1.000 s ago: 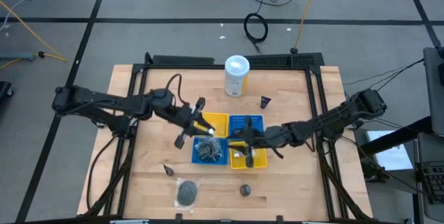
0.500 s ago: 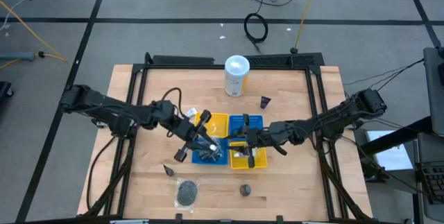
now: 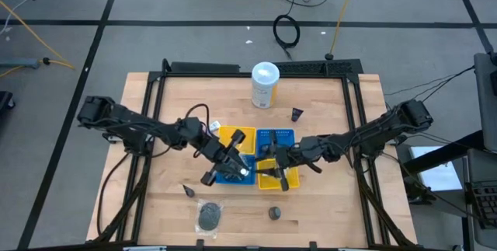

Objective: Pick & Place Travel size toiletries
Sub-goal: Put the white toothpaste into the bottom yellow bin

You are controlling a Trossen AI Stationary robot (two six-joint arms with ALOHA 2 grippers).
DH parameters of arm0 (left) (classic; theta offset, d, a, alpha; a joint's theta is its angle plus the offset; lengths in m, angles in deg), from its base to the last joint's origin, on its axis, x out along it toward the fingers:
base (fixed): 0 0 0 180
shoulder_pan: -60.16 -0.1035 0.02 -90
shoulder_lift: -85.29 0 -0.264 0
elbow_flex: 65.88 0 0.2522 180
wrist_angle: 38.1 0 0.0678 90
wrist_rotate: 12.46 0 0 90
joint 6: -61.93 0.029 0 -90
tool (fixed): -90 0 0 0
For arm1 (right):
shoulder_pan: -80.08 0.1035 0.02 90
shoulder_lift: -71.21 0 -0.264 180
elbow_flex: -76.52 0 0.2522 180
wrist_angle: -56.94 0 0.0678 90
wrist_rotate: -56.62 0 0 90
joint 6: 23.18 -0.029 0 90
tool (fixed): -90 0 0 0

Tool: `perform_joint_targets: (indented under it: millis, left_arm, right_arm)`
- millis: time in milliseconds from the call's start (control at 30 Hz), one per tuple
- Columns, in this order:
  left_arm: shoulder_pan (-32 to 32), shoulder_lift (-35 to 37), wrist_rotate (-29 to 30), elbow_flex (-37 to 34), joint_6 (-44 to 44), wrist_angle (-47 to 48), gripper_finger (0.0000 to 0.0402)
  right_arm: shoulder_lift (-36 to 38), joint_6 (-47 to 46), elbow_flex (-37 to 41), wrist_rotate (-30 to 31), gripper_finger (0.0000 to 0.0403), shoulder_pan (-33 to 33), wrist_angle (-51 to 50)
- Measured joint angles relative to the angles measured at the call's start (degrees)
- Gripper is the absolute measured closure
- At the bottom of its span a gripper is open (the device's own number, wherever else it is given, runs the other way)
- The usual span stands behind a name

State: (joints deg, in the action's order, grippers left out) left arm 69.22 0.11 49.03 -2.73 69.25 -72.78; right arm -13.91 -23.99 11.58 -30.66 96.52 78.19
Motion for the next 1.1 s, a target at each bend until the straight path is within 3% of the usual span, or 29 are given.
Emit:
perform_joint_targets:
  millis: [200, 367, 667, 867, 1100]
  left_arm:
    - [0.0, 0.0, -0.1, 0.0, 0.7, 0.0, 0.0358]
    - [0.0, -0.1, -0.1, 0.0, 0.8, 0.1, 0.0338]
    - [0.0, -0.1, -0.1, 0.0, 1.5, 0.5, 0.0358]
    - [0.0, -0.1, -0.1, 0.0, 1.6, 0.7, 0.0334]
    - [0.0, 0.0, -0.3, 0.0, 1.6, 1.1, 0.0358]
  right_arm:
    - [-1.1, 0.0, 0.0, -1.4, 0.0271, -0.4, 2.0]
    - [-3.2, -1.3, 0.0, -1.8, 0.0271, -1.5, 4.3]
    - [-4.6, -1.5, 0.0, -7.9, 0.0271, -2.8, 7.5]
    - [-7.1, -1.5, 0.0, -9.0, 0.0271, -3.2, 10.8]
    - [-9.1, -1.5, 0.0, -10.6, 0.0301, -3.9, 14.5]
